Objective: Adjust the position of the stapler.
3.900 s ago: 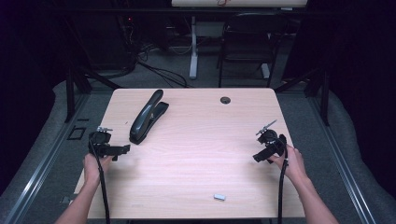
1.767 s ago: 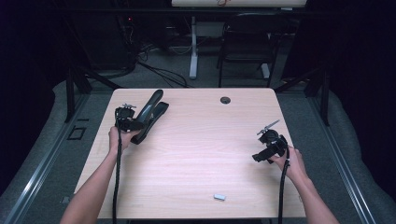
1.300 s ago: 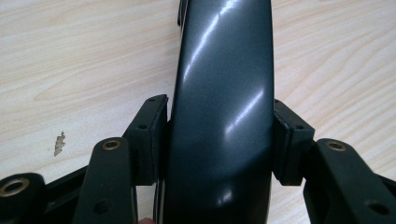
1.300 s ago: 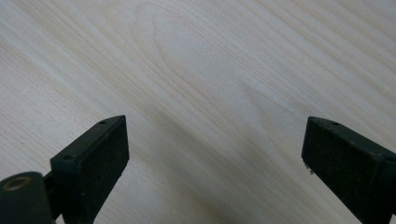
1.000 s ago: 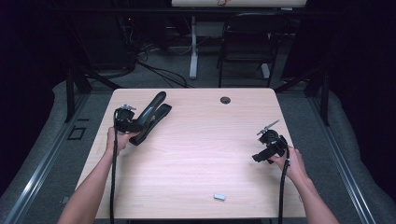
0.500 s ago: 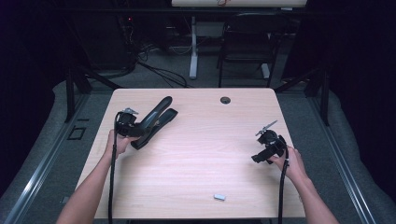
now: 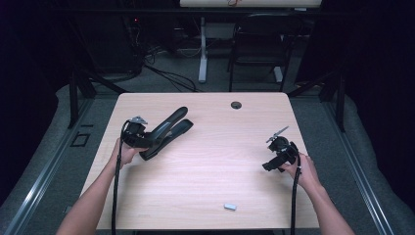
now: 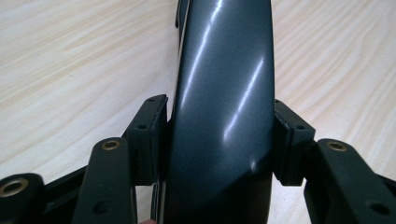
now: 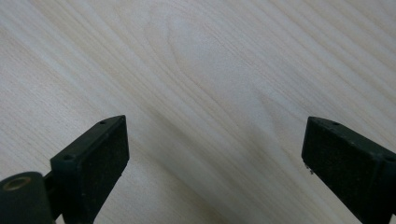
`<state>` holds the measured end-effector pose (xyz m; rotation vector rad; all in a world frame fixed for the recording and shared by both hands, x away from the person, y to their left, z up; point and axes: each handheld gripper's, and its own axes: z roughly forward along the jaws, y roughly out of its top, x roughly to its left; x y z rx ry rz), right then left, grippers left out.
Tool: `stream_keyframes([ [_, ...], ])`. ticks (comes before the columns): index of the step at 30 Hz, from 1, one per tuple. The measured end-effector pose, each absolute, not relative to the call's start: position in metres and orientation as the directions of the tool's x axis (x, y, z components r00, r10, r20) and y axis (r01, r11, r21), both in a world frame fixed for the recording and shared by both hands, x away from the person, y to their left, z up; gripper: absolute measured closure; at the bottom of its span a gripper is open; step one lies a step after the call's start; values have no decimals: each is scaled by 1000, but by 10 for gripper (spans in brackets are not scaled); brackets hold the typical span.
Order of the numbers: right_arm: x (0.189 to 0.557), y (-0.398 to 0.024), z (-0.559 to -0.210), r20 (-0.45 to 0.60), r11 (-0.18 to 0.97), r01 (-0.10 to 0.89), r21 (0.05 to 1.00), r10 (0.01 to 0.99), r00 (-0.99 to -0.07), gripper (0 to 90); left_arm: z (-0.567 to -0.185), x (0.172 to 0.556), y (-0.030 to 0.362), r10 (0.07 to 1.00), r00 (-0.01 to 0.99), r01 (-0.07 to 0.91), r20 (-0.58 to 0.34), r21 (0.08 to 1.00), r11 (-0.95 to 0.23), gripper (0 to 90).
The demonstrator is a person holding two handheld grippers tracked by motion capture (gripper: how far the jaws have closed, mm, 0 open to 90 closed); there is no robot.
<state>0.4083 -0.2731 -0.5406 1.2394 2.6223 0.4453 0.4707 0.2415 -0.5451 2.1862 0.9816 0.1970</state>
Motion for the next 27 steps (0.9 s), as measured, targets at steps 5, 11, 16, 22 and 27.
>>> stream_keyframes([
  [5, 410, -269, -539, -64, 610, 711, 350, 773, -632, 70, -544, 465, 234, 654, 743, 564, -145, 661, -495, 462],
  [11, 410, -268, -540, -60, 610, 708, 356, 771, -634, 70, -544, 460, 228, 616, 775, 540, -143, 657, -526, 462],
  [16, 410, -269, -540, -66, 612, 707, 354, 770, -634, 70, -544, 456, 223, 576, 804, 516, -149, 656, -551, 461],
  [22, 410, -268, -541, -61, 609, 707, 359, 772, -633, 71, -544, 453, 218, 544, 826, 494, -150, 657, -570, 461],
  [27, 409, -266, -543, -50, 598, 710, 372, 777, -628, 70, -544, 450, 213, 507, 848, 472, -152, 653, -593, 460],
])
